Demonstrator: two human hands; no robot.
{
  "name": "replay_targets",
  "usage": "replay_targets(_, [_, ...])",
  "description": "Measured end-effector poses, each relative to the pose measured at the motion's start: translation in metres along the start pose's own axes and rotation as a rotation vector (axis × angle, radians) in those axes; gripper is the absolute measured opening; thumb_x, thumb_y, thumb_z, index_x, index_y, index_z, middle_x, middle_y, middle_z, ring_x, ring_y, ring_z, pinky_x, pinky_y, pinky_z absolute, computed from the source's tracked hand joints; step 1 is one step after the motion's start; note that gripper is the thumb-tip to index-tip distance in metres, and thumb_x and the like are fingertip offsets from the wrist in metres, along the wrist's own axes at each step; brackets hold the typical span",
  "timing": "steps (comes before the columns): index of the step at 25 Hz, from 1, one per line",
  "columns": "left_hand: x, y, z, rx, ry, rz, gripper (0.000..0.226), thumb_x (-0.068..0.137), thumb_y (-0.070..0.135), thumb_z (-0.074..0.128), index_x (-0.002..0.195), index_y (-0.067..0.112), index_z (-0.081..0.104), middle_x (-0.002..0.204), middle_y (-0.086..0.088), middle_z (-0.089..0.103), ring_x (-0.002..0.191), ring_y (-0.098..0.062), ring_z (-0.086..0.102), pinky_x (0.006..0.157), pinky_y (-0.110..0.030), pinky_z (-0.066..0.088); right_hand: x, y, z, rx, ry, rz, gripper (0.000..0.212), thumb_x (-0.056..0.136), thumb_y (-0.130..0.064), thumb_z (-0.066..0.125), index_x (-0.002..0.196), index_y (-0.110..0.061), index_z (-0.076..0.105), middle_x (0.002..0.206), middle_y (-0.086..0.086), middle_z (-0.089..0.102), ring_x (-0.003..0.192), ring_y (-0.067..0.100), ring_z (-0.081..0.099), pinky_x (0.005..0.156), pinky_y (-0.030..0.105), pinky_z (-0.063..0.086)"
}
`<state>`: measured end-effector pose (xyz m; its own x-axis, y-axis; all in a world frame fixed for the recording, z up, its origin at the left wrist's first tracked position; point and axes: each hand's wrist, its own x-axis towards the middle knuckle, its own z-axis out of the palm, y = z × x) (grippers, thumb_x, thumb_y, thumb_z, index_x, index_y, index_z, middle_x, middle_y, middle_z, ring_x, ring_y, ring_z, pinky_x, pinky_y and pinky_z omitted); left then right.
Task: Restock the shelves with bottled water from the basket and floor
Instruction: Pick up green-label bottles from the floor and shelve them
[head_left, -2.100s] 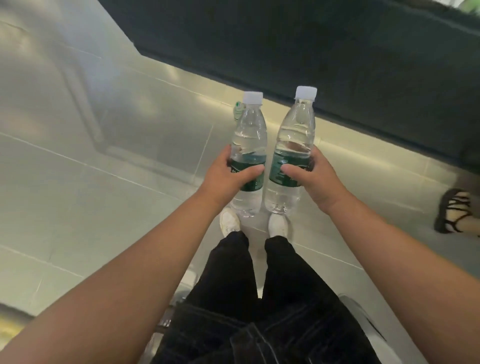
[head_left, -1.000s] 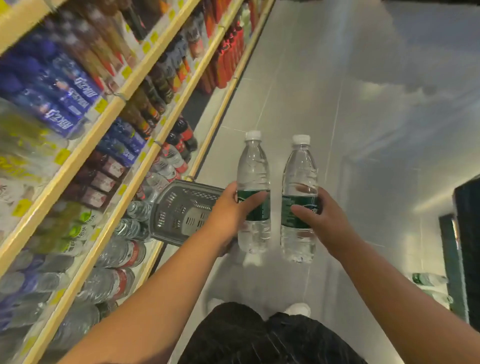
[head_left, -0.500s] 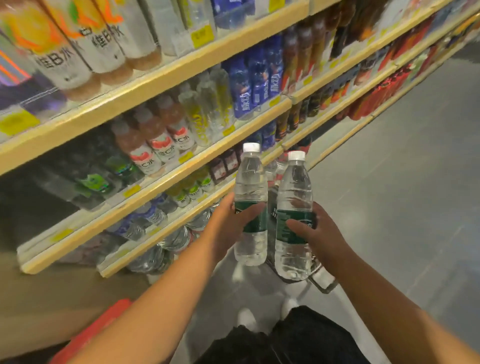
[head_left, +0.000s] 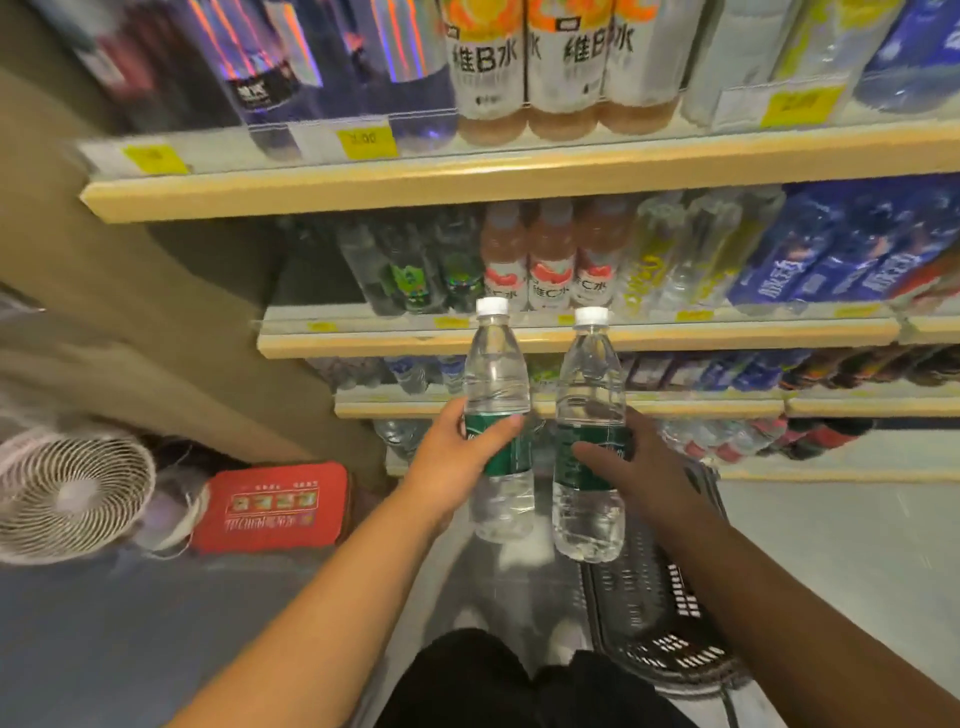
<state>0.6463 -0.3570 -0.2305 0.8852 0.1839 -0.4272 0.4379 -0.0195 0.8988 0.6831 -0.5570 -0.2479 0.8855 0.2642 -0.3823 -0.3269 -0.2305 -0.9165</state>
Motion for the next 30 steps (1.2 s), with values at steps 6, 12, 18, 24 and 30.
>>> replay_targets(6, [-0.014, -0.008, -0.057, -0.129, 0.273, -0.009, 0.024, 0.085, 0.029, 0.074, 0.106, 0.031, 0.063, 0.097, 0.012, 0.072, 0.078, 0.004, 0.07, 0.061, -0.008, 0.05, 0.042, -0.022, 0.05, -0.061, -0.247, -0.04, 0.051, 0.086, -0.02, 0.072, 0.119, -0.031, 0.034, 0.094, -0.02, 0.054, 0.077, -0.008, 0.052, 0.059, 0.002, 0.044])
replay_targets(12, [-0.012, -0.019, -0.129, -0.179, 0.374, -0.01, 0.037, 0.08, 0.038, 0.078, 0.114, 0.029, 0.064, 0.103, 0.008, 0.074, 0.092, -0.008, 0.072, 0.082, -0.03, 0.056, 0.065, -0.047, 0.129, -0.161, -0.38, -0.051, 0.041, 0.085, -0.023, 0.073, 0.112, -0.028, 0.043, 0.102, -0.007, 0.063, 0.086, 0.002, 0.061, 0.061, 0.01, 0.046])
replay_targets(18, [0.013, -0.02, -0.221, -0.199, 0.367, -0.015, 0.027, 0.088, 0.02, 0.071, 0.113, 0.015, 0.065, 0.091, 0.008, 0.075, 0.081, -0.008, 0.071, 0.056, -0.01, 0.049, 0.097, -0.068, 0.221, -0.179, -0.366, -0.039, 0.067, 0.061, -0.046, 0.079, 0.12, -0.025, 0.056, 0.104, -0.001, 0.072, 0.096, 0.02, 0.07, 0.087, 0.042, 0.056])
replay_targets(24, [0.043, -0.018, -0.308, -0.041, 0.289, -0.059, 0.025, 0.083, 0.029, 0.076, 0.095, 0.037, 0.055, 0.087, 0.017, 0.065, 0.072, 0.01, 0.062, 0.062, -0.007, 0.046, 0.143, -0.09, 0.3, -0.126, -0.234, -0.021, 0.049, 0.069, -0.039, 0.081, 0.11, -0.026, 0.058, 0.101, -0.002, 0.072, 0.094, 0.02, 0.071, 0.087, 0.049, 0.057])
replay_targets(30, [0.074, -0.015, -0.333, 0.06, 0.259, -0.032, 0.035, 0.081, 0.033, 0.078, 0.111, 0.033, 0.059, 0.093, 0.02, 0.067, 0.086, 0.005, 0.064, 0.064, -0.007, 0.044, 0.178, -0.122, 0.332, -0.22, -0.065, -0.058, 0.043, 0.08, -0.034, 0.078, 0.115, -0.023, 0.055, 0.1, -0.007, 0.068, 0.091, 0.012, 0.065, 0.067, 0.024, 0.049])
